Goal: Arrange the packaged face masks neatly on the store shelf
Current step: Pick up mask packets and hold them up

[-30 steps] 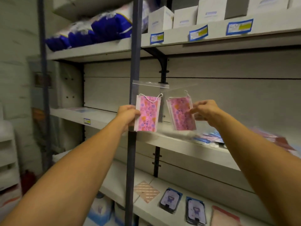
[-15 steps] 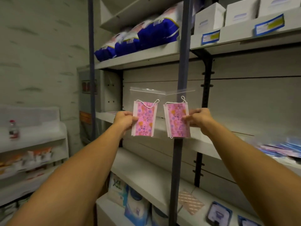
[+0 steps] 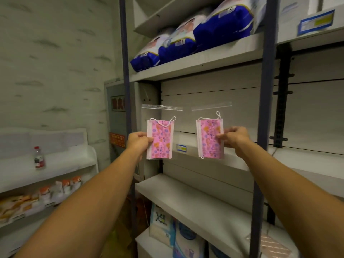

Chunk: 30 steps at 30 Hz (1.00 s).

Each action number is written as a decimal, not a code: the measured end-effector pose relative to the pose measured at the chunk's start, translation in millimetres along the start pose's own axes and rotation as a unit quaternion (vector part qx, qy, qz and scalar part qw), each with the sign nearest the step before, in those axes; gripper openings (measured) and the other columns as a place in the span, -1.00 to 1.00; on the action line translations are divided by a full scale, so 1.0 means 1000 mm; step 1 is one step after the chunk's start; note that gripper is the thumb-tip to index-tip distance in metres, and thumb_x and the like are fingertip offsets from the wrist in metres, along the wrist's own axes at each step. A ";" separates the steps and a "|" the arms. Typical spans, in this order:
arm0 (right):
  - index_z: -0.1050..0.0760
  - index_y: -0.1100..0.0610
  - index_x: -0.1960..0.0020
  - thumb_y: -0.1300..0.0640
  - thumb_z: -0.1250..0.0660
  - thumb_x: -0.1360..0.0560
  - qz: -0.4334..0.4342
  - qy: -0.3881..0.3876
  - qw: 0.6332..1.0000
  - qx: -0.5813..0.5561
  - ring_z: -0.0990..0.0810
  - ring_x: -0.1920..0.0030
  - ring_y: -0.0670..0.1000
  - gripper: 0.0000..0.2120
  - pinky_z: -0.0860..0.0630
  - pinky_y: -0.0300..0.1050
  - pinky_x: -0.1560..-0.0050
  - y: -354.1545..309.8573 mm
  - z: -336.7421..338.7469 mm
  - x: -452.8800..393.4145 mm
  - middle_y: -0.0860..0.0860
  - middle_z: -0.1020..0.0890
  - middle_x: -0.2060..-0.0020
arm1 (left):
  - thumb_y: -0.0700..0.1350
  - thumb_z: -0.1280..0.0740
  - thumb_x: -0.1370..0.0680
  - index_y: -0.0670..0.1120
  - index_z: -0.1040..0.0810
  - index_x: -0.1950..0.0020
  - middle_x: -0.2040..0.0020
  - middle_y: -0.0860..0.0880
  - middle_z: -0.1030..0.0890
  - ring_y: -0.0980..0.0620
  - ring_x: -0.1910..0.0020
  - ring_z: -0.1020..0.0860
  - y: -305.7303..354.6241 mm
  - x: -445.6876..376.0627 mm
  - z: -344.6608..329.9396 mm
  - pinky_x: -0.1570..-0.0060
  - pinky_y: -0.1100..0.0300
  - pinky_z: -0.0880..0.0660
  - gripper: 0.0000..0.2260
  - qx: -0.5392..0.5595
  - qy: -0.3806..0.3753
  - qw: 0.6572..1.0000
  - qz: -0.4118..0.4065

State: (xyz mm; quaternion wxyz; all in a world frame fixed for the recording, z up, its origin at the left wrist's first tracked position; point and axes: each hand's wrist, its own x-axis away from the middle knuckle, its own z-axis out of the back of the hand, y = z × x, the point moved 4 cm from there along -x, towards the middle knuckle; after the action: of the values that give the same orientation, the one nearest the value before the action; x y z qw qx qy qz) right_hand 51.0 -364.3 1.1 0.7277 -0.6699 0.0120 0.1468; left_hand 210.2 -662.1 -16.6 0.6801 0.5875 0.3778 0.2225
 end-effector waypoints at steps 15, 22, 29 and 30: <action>-0.55 0.24 -0.06 0.33 -0.56 -0.38 -0.012 -0.015 1.000 -0.007 -0.68 0.06 0.15 -0.69 -0.63 0.19 -0.12 0.024 -0.144 -0.084 0.13 -0.66 0.00 | -0.25 -0.39 -0.58 -0.07 -0.57 0.05 -0.01 -0.09 -0.65 -0.05 0.05 -0.66 -0.061 -0.123 0.053 0.23 0.10 -0.62 -0.92 0.005 0.032 0.999 0.012; -0.52 0.22 -0.09 0.30 -0.55 -0.40 0.015 -0.020 1.000 -0.015 -0.65 0.03 0.11 -0.68 -0.60 0.17 -0.17 0.015 -0.204 -0.161 0.09 -0.62 0.02 | -0.28 -0.37 -0.58 -0.13 -0.59 0.03 -0.01 -0.13 -0.67 -0.07 0.07 -0.67 -0.063 -0.217 0.044 0.23 0.08 -0.64 -0.93 0.016 0.019 1.000 0.002; -0.50 0.25 -0.15 0.32 -0.52 -0.42 0.033 -0.019 0.999 -0.030 -0.63 -0.05 0.15 -0.65 -0.61 0.11 -0.13 0.001 -0.245 -0.239 0.12 -0.61 -0.03 | -0.27 -0.37 -0.58 -0.15 -0.59 -0.03 -0.04 -0.13 -0.66 -0.09 0.02 -0.67 -0.062 -0.302 0.023 0.17 0.03 -0.66 -0.94 0.020 0.001 1.000 -0.003; -0.49 0.25 -0.16 0.33 -0.52 -0.42 0.033 -0.020 0.999 -0.031 -0.64 -0.04 0.15 -0.64 -0.62 0.10 -0.11 0.000 -0.251 -0.248 0.12 -0.61 -0.03 | -0.27 -0.37 -0.58 -0.14 -0.59 -0.02 -0.05 -0.13 -0.66 -0.10 0.00 -0.67 -0.064 -0.313 0.022 0.09 -0.02 -0.67 -0.95 0.020 0.000 1.000 -0.002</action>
State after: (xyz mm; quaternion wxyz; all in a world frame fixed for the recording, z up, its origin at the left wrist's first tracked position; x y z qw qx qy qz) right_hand -141.3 -658.5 28.1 0.7014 -0.6882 0.0150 0.1849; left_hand 25.6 -922.6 1.3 0.6688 0.6001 0.3833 0.2137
